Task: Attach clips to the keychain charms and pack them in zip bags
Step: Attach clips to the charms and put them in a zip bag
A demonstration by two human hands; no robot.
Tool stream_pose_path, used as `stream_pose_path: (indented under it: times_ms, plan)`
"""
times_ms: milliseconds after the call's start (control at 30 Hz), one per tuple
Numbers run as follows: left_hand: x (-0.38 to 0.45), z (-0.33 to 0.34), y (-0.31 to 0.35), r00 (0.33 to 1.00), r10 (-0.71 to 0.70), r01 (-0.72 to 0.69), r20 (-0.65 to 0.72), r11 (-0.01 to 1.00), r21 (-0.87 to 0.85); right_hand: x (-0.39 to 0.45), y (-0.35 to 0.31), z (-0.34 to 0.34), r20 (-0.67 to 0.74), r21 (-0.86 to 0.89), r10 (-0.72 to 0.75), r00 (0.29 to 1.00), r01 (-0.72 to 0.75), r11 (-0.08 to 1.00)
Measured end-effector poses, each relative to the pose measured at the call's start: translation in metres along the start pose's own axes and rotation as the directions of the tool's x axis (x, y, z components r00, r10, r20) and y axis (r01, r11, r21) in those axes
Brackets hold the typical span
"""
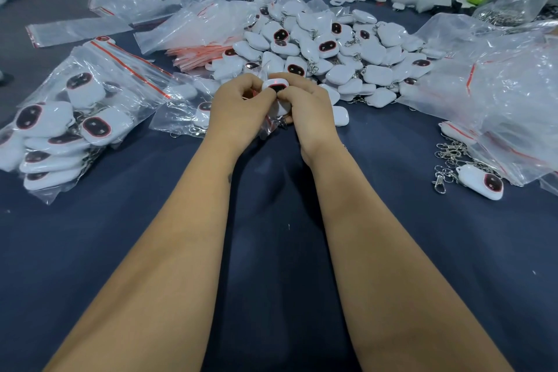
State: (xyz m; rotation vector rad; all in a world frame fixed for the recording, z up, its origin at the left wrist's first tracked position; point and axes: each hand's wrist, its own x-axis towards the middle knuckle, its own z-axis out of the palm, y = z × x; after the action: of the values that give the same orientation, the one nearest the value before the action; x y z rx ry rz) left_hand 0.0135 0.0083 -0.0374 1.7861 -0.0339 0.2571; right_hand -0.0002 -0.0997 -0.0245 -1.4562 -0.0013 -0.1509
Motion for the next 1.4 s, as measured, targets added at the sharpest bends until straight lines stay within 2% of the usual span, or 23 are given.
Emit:
stream_pose_path:
  times_ms: [133,267,367,433,533,633,767,933,1000,1067,1167,1233,1333,1400]
  plan:
    - [0.0,0.0,0.001,0.999,-0.039,0.039,0.02,0.999,-0.01,0.001,0.003,0.0,0.004,-0.073,-0.012,1.0,0.012,0.997]
    - [0.001,0.0,0.001,0.998,-0.058,0.059,0.016,0.996,-0.059,0.004,0.004,0.002,-0.103,-0.044,0.009,0.995,-0.014,0.999]
    - [0.003,0.0,-0.003,1.0,-0.021,0.021,-0.016,0.999,0.04,0.009,0.003,0.0,-0.187,0.114,0.062,0.98,-0.041,0.993]
    - [0.003,0.001,-0.004,1.0,0.018,-0.016,-0.02,0.995,0.098,0.011,0.002,-0.002,-0.207,0.3,0.095,0.974,-0.029,0.953]
    - [0.001,0.001,-0.003,0.999,0.047,-0.045,-0.017,0.994,0.102,0.011,-0.002,-0.005,-0.149,0.557,0.101,0.984,-0.001,0.83]
    - [0.002,0.001,-0.005,0.997,0.069,-0.067,-0.017,0.992,0.106,0.008,-0.004,-0.003,-0.036,0.655,0.07,0.997,-0.029,0.755]
    - [0.002,0.0,-0.003,0.998,-0.001,0.005,-0.057,0.997,0.083,0.005,-0.001,0.004,0.013,0.485,0.066,0.998,-0.064,0.872]
    - [0.001,-0.003,0.002,0.98,-0.097,0.096,-0.176,0.995,-0.013,0.006,0.007,0.007,-0.061,0.066,0.036,0.998,-0.032,0.997]
    - [-0.001,-0.004,0.004,0.975,-0.052,0.055,-0.215,0.998,0.009,0.005,0.011,0.009,-0.074,-0.119,-0.015,0.997,0.006,0.993]
    - [-0.002,-0.004,0.006,0.966,0.031,-0.02,-0.255,0.999,0.048,0.003,0.015,0.01,-0.067,-0.232,-0.068,0.995,0.051,0.971]
    - [-0.006,-0.003,0.009,0.953,0.146,-0.127,-0.266,0.988,0.089,0.002,0.018,0.011,-0.02,-0.295,-0.096,0.995,0.086,0.952]
    - [-0.008,-0.002,0.009,0.946,0.201,-0.181,-0.253,0.978,0.099,0.0,0.017,0.012,0.06,-0.355,-0.114,0.992,0.128,0.926]
    - [-0.01,-0.002,0.01,0.933,0.253,-0.235,-0.255,0.967,0.098,-0.001,0.015,0.013,0.172,-0.487,-0.14,0.975,0.207,0.848]
    - [-0.01,-0.002,0.011,0.921,0.272,-0.262,-0.279,0.962,0.073,-0.001,0.015,0.015,0.172,-0.539,-0.182,0.968,0.247,0.805]
